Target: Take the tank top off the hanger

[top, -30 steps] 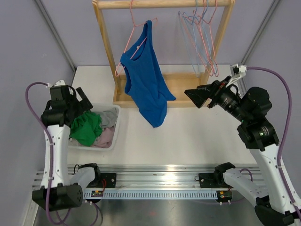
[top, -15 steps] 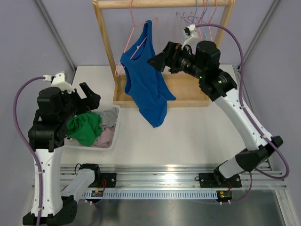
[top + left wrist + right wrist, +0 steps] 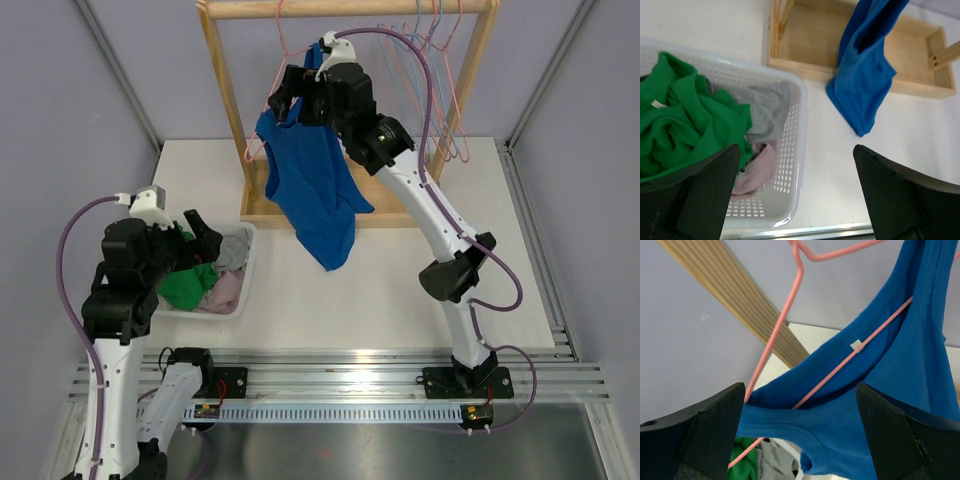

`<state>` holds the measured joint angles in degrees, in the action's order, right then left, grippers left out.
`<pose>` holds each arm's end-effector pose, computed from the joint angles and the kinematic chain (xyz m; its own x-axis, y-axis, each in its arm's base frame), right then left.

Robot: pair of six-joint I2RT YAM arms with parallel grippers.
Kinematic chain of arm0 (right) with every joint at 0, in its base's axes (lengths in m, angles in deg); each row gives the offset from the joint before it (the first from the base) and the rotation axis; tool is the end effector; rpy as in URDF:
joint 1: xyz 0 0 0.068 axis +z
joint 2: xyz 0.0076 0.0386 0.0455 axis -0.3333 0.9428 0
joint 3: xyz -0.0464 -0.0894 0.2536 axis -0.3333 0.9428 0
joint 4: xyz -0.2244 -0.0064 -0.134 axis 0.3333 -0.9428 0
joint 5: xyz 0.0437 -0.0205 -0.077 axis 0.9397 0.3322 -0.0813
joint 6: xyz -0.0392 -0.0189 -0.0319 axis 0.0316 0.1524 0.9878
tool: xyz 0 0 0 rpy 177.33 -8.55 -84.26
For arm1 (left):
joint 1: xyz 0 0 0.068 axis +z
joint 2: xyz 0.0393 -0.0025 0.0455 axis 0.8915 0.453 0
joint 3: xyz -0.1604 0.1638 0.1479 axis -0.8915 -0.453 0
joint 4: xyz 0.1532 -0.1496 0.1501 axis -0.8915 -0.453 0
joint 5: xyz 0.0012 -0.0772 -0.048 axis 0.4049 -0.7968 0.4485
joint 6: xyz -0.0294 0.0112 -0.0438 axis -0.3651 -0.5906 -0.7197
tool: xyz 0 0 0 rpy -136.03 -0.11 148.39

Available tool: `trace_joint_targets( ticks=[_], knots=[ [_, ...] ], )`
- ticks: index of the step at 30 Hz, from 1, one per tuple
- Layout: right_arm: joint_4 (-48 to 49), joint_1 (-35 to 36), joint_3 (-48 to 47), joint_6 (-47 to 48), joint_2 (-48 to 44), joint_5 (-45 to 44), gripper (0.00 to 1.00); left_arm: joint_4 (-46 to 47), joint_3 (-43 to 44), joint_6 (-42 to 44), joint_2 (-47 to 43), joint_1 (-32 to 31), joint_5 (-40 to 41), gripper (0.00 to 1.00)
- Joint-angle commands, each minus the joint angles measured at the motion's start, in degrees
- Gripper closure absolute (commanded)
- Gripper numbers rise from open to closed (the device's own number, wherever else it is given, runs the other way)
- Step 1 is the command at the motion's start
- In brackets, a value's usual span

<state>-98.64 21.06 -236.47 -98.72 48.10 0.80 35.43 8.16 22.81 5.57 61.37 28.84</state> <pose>0.3529 0.2959 0.4919 -0.2767 0.2730 -0.9214 -0.4853 0.7878 0.3792 0.1112 -0.0079 0.3943 -0.4523 -0.2863 -0.8446 0.0115 0.9451 -0.3265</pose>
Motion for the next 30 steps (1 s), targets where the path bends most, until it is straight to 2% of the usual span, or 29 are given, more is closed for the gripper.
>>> trace_joint_targets(
  ticks=[1, 7, 9, 12, 17, 25, 28, 30],
  knots=[
    [3.5, 0.95, -3.06, 3.88, 2.51, -4.22, 0.01, 5.32, -4.48, 1.59, -2.46, -0.15, -3.1, 0.01],
    [8.08, 1.92, -10.53, 8.28, 8.76, -7.11, 0.02, 7.52, -8.98, 0.8, -4.66, -0.24, -5.04, 0.01],
    [9.66, 2.01, -8.96, 8.55, 8.33, -8.35, 0.03, 8.22, -10.47, 0.62, -5.27, -0.5, -5.3, 0.01],
    [11.42, 2.01, -4.39, 6.54, 5.87, -5.64, 0.06, 9.54, -12.84, 0.27, -6.24, -0.59, -6.0, 0.01],
    [17.82, 2.09, 5.8, 4.68, -0.37, 4.12, 0.06, 10.6, -15.31, -0.17, -5.8, -0.94, -6.44, 0.01],
    [17.14, 2.09, 10.46, -0.06, -4.76, 4.84, 0.11, 11.65, -16.54, -0.52, -6.94, -1.38, -6.27, 0.01],
    [20.02, 2.18, 15.72, -1.73, -7.75, 3.87, 0.11, 11.83, -16.72, -0.61, -6.94, -1.47, -6.27, 0.01],
    [20.92, 2.18, 15.66, -2.78, -7.76, 3.86, 0.11, 12.0, -16.63, -0.61, -7.03, -1.47, -6.27, 0.01]
  ],
)
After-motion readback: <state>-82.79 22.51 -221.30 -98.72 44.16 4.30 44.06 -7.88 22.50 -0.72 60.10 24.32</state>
